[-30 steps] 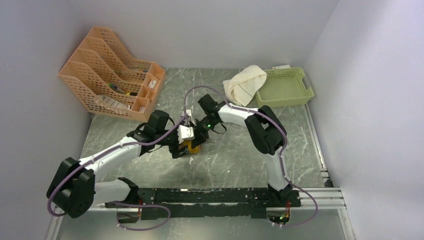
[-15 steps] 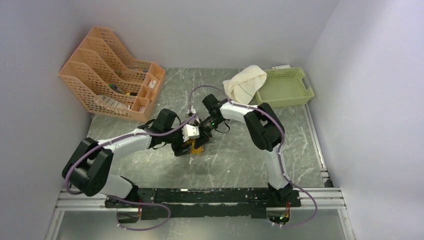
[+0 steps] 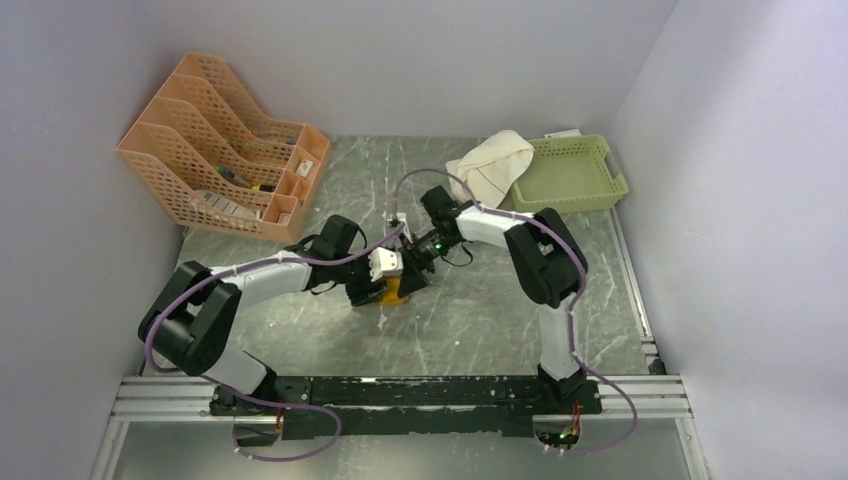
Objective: Roll the towels
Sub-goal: Roll the towel at the center of the board, then pick up the towel at the center of the board, then place the towel at the center of the board.
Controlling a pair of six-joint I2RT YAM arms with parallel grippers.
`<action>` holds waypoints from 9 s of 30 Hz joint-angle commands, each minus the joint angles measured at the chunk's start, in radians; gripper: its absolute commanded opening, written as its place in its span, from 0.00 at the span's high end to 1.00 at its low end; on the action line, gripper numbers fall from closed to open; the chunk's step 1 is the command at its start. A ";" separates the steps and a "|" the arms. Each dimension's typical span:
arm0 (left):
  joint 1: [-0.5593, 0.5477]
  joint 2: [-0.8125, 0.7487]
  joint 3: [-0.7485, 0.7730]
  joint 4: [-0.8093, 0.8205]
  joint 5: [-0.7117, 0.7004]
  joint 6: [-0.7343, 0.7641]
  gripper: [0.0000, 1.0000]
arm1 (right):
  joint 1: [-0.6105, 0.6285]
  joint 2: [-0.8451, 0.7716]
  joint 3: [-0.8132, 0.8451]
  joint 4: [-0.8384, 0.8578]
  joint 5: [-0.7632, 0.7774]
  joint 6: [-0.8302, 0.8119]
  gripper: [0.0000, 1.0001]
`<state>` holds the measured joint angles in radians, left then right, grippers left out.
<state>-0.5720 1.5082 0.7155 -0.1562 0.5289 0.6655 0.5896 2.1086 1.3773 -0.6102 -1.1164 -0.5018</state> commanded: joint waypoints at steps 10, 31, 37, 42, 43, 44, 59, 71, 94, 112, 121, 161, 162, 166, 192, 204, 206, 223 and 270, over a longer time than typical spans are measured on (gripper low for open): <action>0.036 0.063 0.032 -0.101 0.164 0.051 0.37 | -0.146 -0.476 -0.531 0.748 0.662 0.661 0.15; 0.124 0.298 0.230 -0.416 0.330 0.186 0.37 | 0.029 -0.469 -0.851 1.317 0.644 1.339 0.06; 0.153 0.285 0.226 -0.425 0.352 0.195 0.36 | 0.123 -0.334 -0.917 1.509 0.748 1.485 0.05; 0.158 0.300 0.228 -0.436 0.353 0.202 0.37 | 0.124 -0.323 -1.009 1.570 0.877 1.577 0.03; 0.159 0.305 0.233 -0.441 0.360 0.203 0.37 | 0.124 -0.315 -1.014 1.572 0.890 1.595 0.03; 0.159 0.310 0.235 -0.444 0.361 0.203 0.37 | 0.124 -0.303 -1.018 1.586 0.898 1.623 0.03; 0.160 0.292 0.206 -0.376 0.263 0.144 0.35 | 0.248 -0.499 -1.064 1.101 1.074 1.967 0.09; 0.160 0.296 0.213 -0.396 0.288 0.150 0.35 | 0.344 -0.338 -0.973 1.185 1.177 2.261 0.13; 0.143 0.353 0.260 -0.513 0.415 0.221 0.35 | 0.409 -0.271 -0.783 0.813 1.530 2.298 0.27; 0.172 0.196 0.241 -0.387 0.398 0.082 0.13 | 0.426 -0.401 -0.755 0.753 1.604 2.056 1.00; 0.297 -0.149 0.140 -0.059 0.300 -0.143 0.01 | 0.369 -0.736 -0.783 0.714 1.693 1.629 1.00; 0.264 -0.233 0.116 0.072 0.266 -0.259 0.01 | -0.656 0.146 0.817 -0.095 1.425 0.474 1.00; 0.259 -0.230 0.116 0.071 0.265 -0.258 0.01 | -0.656 0.176 0.852 -0.121 1.436 0.445 1.00; 0.246 -0.212 0.120 0.063 0.267 -0.251 0.01 | -0.647 0.230 0.916 -0.176 1.445 0.354 1.00; 0.198 -0.186 0.119 0.058 0.262 -0.238 0.01 | -0.672 0.154 0.661 0.034 1.668 -0.186 1.00; 0.160 -0.181 0.112 0.058 0.257 -0.230 0.01 | -0.693 0.190 0.672 -0.078 1.521 -0.233 0.90; 0.154 -0.181 0.107 0.060 0.252 -0.229 0.01 | -0.700 0.229 0.718 -0.100 1.510 -0.232 0.90; 0.110 -0.146 0.073 0.071 0.239 -0.220 0.01 | -0.788 0.419 0.809 0.015 1.526 -0.219 0.69; 0.100 -0.094 0.084 0.018 0.265 -0.170 0.01 | -0.662 0.231 0.468 0.769 1.711 -0.314 0.00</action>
<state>-0.4622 1.4120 0.7944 -0.1249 0.7639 0.4747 -0.0586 2.3856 1.8435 0.0925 0.5739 -0.8207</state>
